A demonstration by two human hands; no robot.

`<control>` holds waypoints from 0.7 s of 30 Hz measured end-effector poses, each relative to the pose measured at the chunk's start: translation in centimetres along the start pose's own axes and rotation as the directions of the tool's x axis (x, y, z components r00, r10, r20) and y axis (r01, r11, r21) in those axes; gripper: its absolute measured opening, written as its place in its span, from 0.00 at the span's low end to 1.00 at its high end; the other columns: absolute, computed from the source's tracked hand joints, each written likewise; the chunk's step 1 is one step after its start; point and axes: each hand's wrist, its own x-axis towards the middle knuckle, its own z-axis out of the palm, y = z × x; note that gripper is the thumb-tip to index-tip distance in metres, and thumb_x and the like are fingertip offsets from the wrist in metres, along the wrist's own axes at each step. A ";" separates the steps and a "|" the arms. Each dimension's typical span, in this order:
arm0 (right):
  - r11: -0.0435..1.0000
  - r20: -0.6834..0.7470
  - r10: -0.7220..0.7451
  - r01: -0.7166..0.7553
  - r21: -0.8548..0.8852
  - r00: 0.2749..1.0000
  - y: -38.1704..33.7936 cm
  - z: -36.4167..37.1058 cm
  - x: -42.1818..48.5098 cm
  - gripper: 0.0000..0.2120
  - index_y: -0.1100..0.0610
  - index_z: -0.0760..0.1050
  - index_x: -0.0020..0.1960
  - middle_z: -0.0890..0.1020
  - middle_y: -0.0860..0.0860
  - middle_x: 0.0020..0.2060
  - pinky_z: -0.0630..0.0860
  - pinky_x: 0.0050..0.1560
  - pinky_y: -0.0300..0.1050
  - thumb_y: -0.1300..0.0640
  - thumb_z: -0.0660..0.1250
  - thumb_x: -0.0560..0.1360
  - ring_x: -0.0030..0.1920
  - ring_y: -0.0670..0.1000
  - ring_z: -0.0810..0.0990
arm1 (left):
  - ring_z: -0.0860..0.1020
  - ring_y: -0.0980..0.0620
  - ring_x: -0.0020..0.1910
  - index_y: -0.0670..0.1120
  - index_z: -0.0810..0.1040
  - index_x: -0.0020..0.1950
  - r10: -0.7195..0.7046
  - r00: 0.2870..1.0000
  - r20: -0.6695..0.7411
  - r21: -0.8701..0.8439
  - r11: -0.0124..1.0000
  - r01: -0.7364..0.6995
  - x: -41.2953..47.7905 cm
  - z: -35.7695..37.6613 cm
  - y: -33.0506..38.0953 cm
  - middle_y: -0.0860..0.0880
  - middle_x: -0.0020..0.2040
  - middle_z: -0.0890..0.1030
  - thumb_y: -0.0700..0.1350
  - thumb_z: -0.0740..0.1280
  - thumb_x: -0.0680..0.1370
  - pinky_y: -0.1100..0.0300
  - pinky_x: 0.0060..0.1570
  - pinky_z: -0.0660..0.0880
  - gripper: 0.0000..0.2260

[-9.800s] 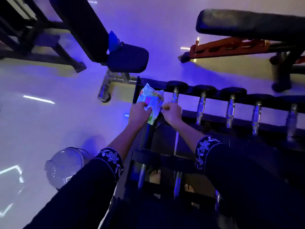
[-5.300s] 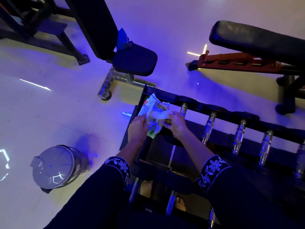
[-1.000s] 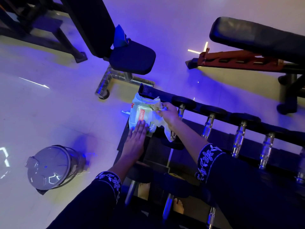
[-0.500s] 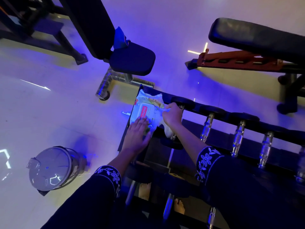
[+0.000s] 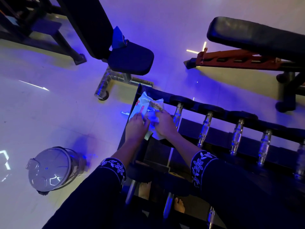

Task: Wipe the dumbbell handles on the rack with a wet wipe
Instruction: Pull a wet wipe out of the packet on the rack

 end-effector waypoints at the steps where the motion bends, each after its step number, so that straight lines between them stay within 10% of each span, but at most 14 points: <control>1: 1.000 -0.023 0.010 -0.010 0.021 1.000 0.1 0.1 0.0 0.11 0.61 0.77 0.53 0.76 0.57 0.56 0.75 0.48 0.47 0.65 0.67 0.71 0.53 0.57 0.77 | 0.79 0.34 0.41 0.33 0.77 0.48 0.018 0.999 -0.032 -0.018 1.000 -0.018 0.0 -0.1 -0.2 0.35 0.46 0.80 0.45 0.56 0.78 0.47 0.38 0.74 0.17; 9: 0.886 -0.064 0.132 -0.088 0.455 0.989 0.3 -1.0 0.2 0.12 0.55 0.74 0.37 0.76 0.45 0.33 0.70 0.39 0.41 0.72 0.66 0.67 0.39 0.47 0.74 | 0.81 0.33 0.54 0.29 0.76 0.60 0.066 0.995 -0.069 0.013 0.998 -0.065 -1.6 1.7 -0.4 0.29 0.58 0.79 0.42 0.63 0.77 0.42 0.43 0.80 0.19; 15: 0.718 -0.066 0.223 -0.118 0.686 0.973 1.0 -2.5 -0.8 0.13 0.56 0.73 0.35 0.80 0.53 0.37 0.73 0.38 0.39 0.72 0.68 0.69 0.36 0.43 0.76 | 0.79 0.33 0.58 0.30 0.74 0.64 0.033 0.999 -0.028 -0.003 0.999 -0.033 -2.2 1.9 -0.3 0.31 0.62 0.77 0.45 0.58 0.80 0.41 0.37 0.80 0.21; 21: 0.102 0.055 0.345 -0.096 0.990 0.937 2.7 -7.5 -1.1 0.12 0.59 0.67 0.34 0.83 0.54 0.41 0.75 0.38 0.40 0.74 0.59 0.71 0.39 0.51 0.80 | 0.72 0.32 0.67 0.29 0.69 0.69 -0.015 1.000 -0.011 -0.036 0.999 0.014 -2.2 2.5 -0.4 0.30 0.67 0.72 0.42 0.60 0.81 0.39 0.56 0.76 0.20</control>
